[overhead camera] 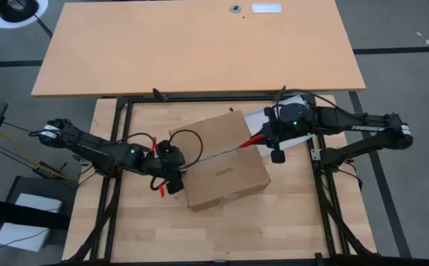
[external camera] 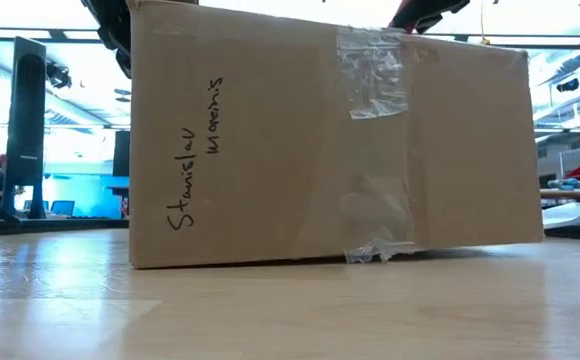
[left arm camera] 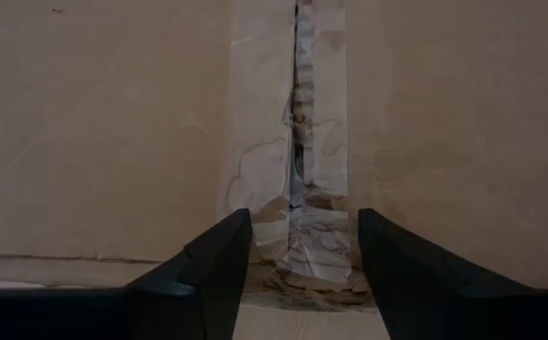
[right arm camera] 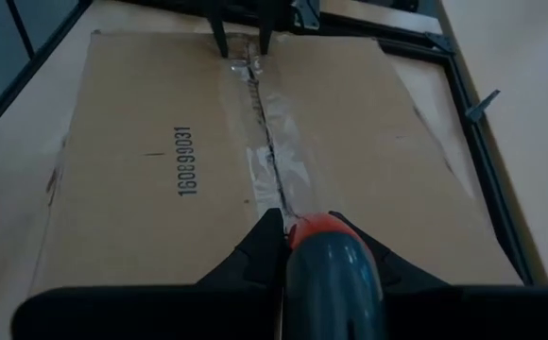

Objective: Unpack boxes
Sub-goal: Open the cardboard box using the red cutter

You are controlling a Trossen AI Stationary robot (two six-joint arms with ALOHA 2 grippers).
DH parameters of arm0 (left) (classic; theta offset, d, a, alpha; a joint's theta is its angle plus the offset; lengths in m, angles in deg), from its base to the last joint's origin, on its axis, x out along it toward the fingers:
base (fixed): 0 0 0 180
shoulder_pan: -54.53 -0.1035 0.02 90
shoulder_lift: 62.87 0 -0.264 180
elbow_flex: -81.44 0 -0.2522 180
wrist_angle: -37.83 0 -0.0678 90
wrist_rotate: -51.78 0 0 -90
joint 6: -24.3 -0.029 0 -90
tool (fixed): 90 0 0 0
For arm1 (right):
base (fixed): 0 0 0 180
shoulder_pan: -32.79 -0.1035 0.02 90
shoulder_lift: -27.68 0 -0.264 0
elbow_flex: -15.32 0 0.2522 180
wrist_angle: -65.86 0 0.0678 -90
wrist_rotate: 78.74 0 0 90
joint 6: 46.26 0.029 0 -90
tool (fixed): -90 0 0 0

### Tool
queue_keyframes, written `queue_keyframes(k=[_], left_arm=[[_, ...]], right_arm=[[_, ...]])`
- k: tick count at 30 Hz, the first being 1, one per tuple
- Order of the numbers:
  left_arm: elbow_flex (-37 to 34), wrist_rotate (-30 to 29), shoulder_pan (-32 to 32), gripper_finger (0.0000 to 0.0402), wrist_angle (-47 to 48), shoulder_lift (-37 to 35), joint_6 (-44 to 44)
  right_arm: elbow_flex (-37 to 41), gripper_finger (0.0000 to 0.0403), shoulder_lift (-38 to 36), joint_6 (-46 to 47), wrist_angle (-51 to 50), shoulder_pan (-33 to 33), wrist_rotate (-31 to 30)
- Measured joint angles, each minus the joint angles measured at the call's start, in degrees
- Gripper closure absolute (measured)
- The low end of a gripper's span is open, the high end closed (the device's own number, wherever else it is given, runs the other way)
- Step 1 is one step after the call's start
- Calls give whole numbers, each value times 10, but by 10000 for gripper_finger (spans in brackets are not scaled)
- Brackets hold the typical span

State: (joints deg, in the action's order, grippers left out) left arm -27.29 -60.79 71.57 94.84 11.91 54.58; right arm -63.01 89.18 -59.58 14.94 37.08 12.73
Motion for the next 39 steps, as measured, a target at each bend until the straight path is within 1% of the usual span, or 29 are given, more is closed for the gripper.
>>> queue_keyframes(k=[4, 8, 13, 17, 23, 27, 31, 35, 39], left_arm=[[0, 2, 1, 193, 16, -1, 2], [4, 4, 0, 193, 18, -10, 4], [42, 13, 0, 193, 32, -23, -19], [82, 3, -1, 193, 36, -28, -30], [130, -8, -2, 193, 40, -29, -60], [153, -11, -3, 193, 46, -30, -66], [154, -13, -2, 193, 60, -30, -63], [130, 0, 3, 193, 71, -30, -53], [93, 12, 4, 193, 62, -30, -43]], right_arm=[[0, 347, -20, 3, -7, 1, -18], [0, 347, -35, 40, -1, 1, -23], [0, 347, -38, 67, 15, 0, -19], [0, 347, -27, 106, 18, -1, -17], [1, 347, -23, 112, 40, -5, -15], [1, 347, -14, 122, 100, -8, -17], [1, 347, 18, 124, 160, -17, -17], [1, 347, 67, 131, 216, -36, -17], [1, 347, 124, 131, 318, -50, -15]])
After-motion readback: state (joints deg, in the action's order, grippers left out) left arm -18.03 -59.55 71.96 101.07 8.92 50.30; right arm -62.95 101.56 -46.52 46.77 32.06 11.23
